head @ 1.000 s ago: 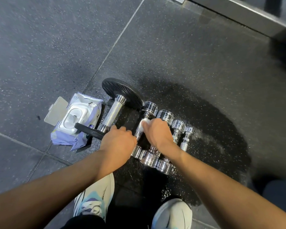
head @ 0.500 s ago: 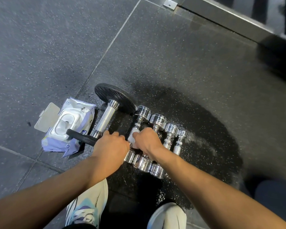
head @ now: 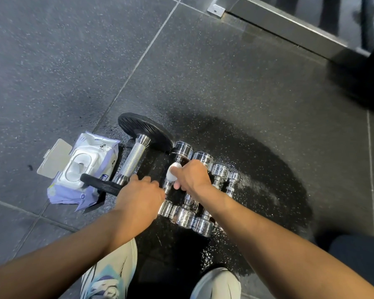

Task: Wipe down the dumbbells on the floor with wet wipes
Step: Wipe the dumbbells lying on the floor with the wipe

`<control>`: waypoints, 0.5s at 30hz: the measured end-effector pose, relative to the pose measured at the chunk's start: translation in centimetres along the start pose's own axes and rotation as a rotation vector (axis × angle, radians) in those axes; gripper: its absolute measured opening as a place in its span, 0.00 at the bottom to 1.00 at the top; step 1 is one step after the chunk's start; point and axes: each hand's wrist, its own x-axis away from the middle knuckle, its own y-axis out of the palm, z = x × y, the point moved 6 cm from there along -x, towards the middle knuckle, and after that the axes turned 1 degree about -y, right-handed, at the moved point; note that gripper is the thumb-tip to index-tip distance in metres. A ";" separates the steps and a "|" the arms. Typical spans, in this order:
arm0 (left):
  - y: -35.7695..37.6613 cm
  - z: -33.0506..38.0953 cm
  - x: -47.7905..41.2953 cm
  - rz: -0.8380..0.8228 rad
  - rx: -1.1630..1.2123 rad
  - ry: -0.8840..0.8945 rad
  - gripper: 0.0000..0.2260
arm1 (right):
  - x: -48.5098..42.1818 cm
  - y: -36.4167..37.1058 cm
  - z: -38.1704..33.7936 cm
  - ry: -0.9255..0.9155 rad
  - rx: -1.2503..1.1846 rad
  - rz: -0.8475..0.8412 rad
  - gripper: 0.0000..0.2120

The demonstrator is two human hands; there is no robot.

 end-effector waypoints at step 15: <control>0.2 0.0 -0.1 0.025 0.017 0.004 0.17 | 3.4 -1.2 -3.1 -0.673 0.750 0.425 0.14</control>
